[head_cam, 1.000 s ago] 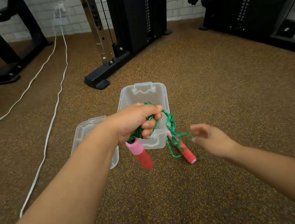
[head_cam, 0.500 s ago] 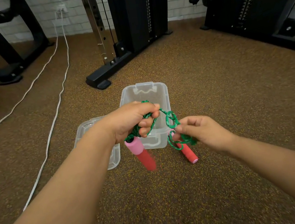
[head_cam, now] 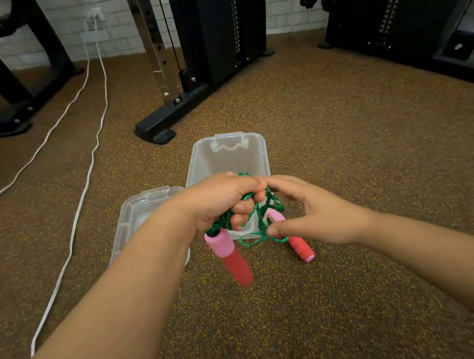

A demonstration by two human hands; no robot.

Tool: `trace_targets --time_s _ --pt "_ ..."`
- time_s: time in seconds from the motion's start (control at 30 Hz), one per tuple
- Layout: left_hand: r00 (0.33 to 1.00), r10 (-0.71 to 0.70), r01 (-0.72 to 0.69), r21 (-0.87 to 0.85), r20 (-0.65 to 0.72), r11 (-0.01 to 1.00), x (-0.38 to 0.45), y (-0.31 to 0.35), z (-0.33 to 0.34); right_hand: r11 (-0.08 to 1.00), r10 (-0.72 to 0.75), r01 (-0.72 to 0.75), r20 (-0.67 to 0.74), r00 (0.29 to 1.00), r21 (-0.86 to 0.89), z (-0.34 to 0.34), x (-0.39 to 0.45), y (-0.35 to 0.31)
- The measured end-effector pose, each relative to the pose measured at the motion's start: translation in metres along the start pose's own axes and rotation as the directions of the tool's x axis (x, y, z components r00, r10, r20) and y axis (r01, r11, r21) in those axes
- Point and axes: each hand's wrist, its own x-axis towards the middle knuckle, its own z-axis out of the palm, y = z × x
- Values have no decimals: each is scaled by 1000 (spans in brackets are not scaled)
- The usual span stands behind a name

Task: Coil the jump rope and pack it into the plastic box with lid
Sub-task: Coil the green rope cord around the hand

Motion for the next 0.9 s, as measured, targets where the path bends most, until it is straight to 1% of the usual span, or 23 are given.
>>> trace_targets --time_s 0.03,0.07,0.1,0.17,0.2,0.23,0.27,0.3,0.33,0.37,0.4,0.43,0.47,0.5,0.53,0.57,0.6,0.63,0.7,0.73,0.8,0.87,0.9 --pt "1000 4 -4 -13 4 1000 -1 1 -1 993 12 -9 -24 1000 120 0 3 -2" --pt "1000 9 -9 -32 5 999 -3 1 -3 968 55 -38 -62 997 247 -1 5 -4" --pt "1000 13 -13 -50 2 999 -4 1 -6 939 106 -71 -85 991 336 -3 6 -5" --pt "1000 20 -20 -58 0 998 -7 0 -9 919 143 -110 -62 988 379 -6 6 -3" --pt "1000 22 -22 -58 0 998 -8 0 -9 923 141 -120 -33 989 366 -8 5 -1" --pt "1000 25 -25 -67 0 997 -9 -1 -10 945 132 -123 -12 991 304 -8 5 1" --pt "1000 31 -31 -87 0 996 -9 -1 -11 977 123 -120 -7 992 178 -7 5 2" --pt "999 40 -40 -116 -2 992 -9 0 -11 994 111 -111 1 994 6 -6 5 2" --pt "999 52 -52 -149 -6 988 -9 1 -13 981 93 -89 15 996 -175 -6 4 4" --pt "998 63 -65 -179 -13 982 -10 2 -15 953 68 -53 40 997 -300 -5 3 7" --pt "997 75 -78 -206 -22 976 -10 3 -17 933 54 -27 65 996 -359 -5 1 11" --pt "996 85 -89 -227 -29 970 -11 5 -20 929 51 -18 80 996 -370 -3 -2 15" --pt "995 93 -99 -239 -34 966 -11 6 -22 942 46 -19 74 996 -336 -2 -4 17" --pt "995 98 -103 -236 -35 966 -12 7 -23 969 47 -40 26 999 -244 -1 -5 17" --pt "995 96 -100 -222 -30 970 -12 7 -23 993 63 -67 -41 997 -93 -1 -5 15" --pt "996 87 -89 -202 -20 975 -12 7 -21 996 79 -74 -88 993 57 -2 -4 10" --pt "997 75 -76 -181 -9 981 -12 7 -19 988 67 -50 -118 991 145 -3 -3 5" --pt "998 65 -64 -164 3 984 -11 6 -17 990 26 -7 -134 991 139 -3 -1 0" --pt "998 60 -56 -156 18 986 -10 6 -13 997 -78 81 -144 987 13 3 3 -9" --pt "998 62 -58 -172 16 983 -10 7 -13 995 -97 93 -152 984 -36 8 5 -8" --pt "998 66 -68 -230 -15 971 -9 8 -14 997 -44 35 -137 990 -68 15 4 -5" --pt "995 59 -81 -296 -83 952 -8 7 -17 995 36 -44 -79 996 -94 21 -2 0" --pt "992 47 -85 -328 -120 941 -7 5 -17 992 50 -56 -56 997 -111 24 -6 1"
